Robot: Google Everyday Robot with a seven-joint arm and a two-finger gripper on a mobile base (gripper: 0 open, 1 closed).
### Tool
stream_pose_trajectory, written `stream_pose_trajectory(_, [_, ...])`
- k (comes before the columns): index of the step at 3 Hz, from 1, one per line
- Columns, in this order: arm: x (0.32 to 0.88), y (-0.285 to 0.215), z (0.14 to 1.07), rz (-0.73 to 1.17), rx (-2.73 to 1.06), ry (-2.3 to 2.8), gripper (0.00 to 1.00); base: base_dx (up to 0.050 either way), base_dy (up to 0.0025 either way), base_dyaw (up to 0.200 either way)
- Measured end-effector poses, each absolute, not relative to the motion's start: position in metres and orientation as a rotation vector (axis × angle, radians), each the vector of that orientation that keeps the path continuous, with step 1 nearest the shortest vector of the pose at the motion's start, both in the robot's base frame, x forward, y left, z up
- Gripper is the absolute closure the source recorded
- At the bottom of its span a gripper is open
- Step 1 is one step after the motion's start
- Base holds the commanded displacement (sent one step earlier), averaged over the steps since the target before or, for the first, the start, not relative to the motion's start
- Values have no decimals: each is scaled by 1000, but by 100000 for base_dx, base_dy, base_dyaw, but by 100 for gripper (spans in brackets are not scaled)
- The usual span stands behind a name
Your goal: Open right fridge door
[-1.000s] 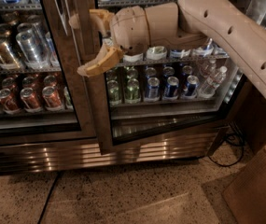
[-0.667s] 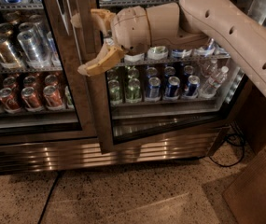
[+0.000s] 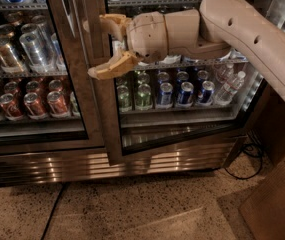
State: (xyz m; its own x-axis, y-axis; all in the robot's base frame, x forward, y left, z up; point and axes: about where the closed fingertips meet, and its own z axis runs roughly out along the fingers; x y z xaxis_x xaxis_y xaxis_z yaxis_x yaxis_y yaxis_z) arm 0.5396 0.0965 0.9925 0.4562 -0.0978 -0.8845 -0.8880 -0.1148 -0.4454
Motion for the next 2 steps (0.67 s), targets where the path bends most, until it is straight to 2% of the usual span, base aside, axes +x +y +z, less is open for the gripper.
stream_pose_trajectory(2, [541,94,993,843,-1529,900,31,0,0,0])
